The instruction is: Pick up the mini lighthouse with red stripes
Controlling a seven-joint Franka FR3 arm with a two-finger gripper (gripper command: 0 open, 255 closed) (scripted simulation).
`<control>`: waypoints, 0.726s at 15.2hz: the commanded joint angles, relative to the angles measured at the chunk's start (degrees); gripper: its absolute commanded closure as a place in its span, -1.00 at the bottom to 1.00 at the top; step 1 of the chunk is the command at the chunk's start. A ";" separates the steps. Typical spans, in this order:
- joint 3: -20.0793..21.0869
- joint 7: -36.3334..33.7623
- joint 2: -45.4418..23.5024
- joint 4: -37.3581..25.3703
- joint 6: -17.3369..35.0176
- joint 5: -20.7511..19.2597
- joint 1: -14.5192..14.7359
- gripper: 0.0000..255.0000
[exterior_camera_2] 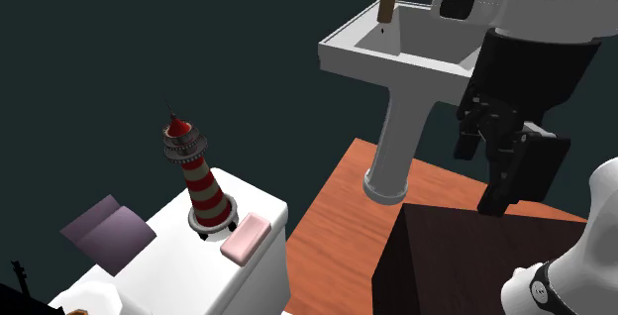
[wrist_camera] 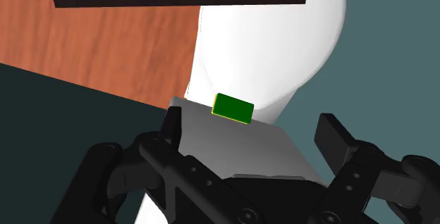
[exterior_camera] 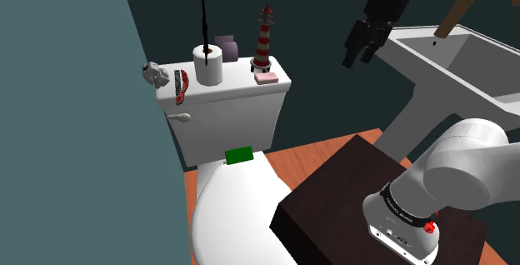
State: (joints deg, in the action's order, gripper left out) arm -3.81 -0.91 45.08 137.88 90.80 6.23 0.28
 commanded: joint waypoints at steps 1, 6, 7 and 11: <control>0.00 0.00 0.00 0.00 0.00 0.00 0.00 -1.00; -2.94 4.60 -8.29 -2.80 9.20 1.56 0.88 -1.00; -3.52 5.58 -10.02 -3.59 10.85 2.04 1.12 -1.00; -5.92 9.69 -17.13 -7.52 16.71 4.55 2.33 -1.00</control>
State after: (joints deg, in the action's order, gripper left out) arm -9.16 7.69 29.84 131.24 105.73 10.02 2.25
